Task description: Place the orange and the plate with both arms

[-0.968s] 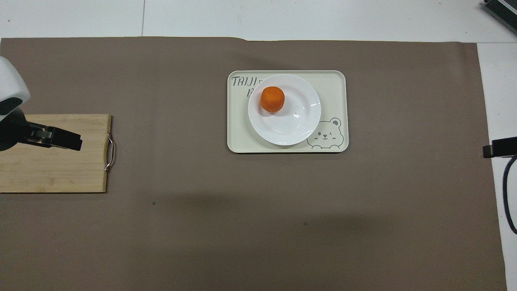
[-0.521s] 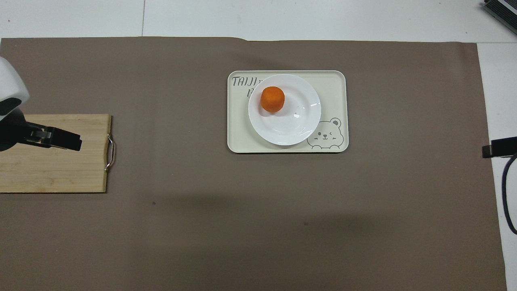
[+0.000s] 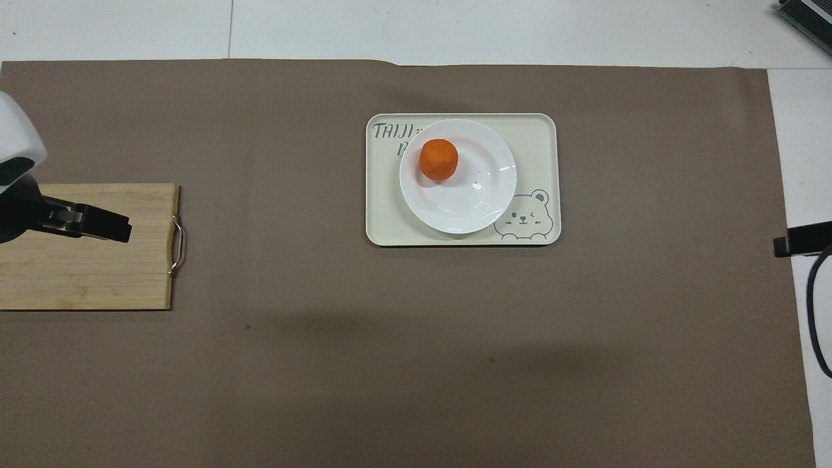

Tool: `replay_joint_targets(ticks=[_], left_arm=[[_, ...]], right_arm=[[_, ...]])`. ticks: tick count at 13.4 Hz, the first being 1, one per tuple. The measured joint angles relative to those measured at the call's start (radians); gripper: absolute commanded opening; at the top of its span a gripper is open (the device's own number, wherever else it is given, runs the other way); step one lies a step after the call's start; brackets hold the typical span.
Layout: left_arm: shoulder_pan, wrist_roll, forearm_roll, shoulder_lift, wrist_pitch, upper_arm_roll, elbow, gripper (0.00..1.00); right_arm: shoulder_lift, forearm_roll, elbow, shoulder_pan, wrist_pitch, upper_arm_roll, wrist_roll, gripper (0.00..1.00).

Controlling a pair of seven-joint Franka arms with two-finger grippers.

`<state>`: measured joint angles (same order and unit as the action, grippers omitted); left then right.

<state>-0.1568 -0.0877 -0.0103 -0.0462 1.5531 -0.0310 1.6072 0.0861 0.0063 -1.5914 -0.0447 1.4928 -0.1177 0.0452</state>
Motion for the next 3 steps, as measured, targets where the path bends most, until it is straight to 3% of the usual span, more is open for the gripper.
replay_joint_targets(ticks=[3], left_arm=[[0.000, 0.000, 0.000, 0.000, -0.001, 0.000, 0.000, 1.00]], right_arm=[[-0.014, -0.009, 0.005, -0.002, 0.000, -0.004, 0.000, 1.00]])
